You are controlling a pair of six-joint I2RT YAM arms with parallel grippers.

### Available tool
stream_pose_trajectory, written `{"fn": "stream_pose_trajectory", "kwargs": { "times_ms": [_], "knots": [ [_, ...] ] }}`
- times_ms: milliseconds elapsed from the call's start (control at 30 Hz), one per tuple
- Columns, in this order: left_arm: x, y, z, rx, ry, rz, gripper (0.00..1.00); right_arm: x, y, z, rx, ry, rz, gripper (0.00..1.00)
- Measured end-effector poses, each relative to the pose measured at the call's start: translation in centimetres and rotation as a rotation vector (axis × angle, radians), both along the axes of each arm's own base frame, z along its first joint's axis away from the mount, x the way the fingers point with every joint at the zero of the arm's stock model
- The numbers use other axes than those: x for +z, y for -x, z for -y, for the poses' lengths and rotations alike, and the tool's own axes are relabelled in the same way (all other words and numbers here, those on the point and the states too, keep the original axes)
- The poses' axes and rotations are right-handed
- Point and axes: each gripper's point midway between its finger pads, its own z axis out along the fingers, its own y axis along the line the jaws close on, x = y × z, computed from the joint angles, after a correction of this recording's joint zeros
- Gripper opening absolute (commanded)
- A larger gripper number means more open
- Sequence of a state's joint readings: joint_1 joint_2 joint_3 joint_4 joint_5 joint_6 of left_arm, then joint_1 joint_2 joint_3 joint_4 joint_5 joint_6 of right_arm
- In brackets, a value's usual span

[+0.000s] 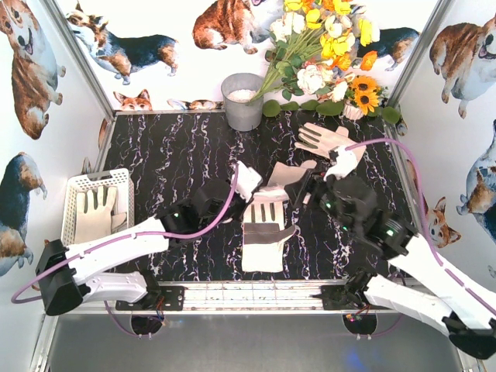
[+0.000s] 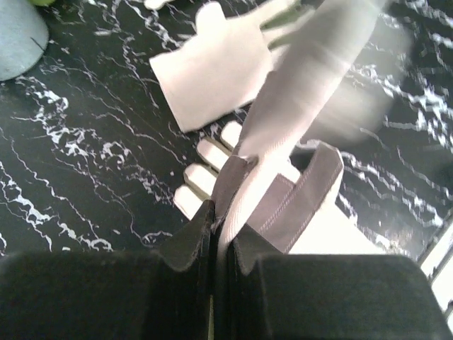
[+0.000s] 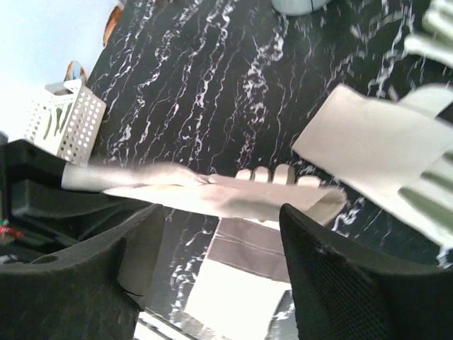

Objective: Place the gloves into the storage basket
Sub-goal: Adjust the glove.

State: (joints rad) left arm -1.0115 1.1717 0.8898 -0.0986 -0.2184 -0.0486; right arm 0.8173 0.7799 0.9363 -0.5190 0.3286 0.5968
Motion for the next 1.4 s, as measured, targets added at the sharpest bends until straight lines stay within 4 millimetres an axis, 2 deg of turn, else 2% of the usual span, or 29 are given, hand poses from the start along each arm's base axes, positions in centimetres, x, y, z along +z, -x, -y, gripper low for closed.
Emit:
{"fn": "stream_pose_trajectory", "kwargs": {
  "times_ms": [100, 267, 433, 533, 733, 933, 1233, 1400],
  "knots": [
    [-0.8, 1.4, -0.6, -0.072, -0.057, -0.027, 0.00, 1.3, 1.0, 0.7, 0.080, 0.073, 0.105, 0.78],
    [-1.1, 3.4, -1.1, -0.195, -0.119, -0.070, 0.00, 2.3, 1.8, 1.5, 0.183, 0.222, 0.220, 0.81],
    [-0.6, 5.3, -1.3, -0.308, -0.140, -0.123, 0.00, 2.9, 3.3, -0.2, 0.393, 0.330, 0.269, 0.84],
    [-0.2, 6.5, -1.4, -0.366, -0.140, -0.153, 0.00, 2.3, 4.8, -1.8, 0.558, 0.361, 0.270, 0.85],
    [0.3, 8.2, -1.8, -0.428, -0.139, -0.193, 0.00, -0.6, 7.5, -4.5, 0.814, 0.353, 0.180, 0.84],
    [0.3, 8.9, -1.9, -0.456, -0.139, -0.211, 0.00, -1.3, 8.5, -5.8, 0.898, 0.309, 0.128, 0.71],
    [0.9, 9.1, -1.9, -0.473, -0.140, -0.209, 0.00, -2.7, 8.6, -7.1, 0.941, 0.282, 0.048, 0.72],
    [1.1, 9.2, -1.8, -0.480, -0.135, -0.210, 0.00, -3.1, 8.7, -7.5, 0.945, 0.256, 0.041, 0.57]
  ]
}}
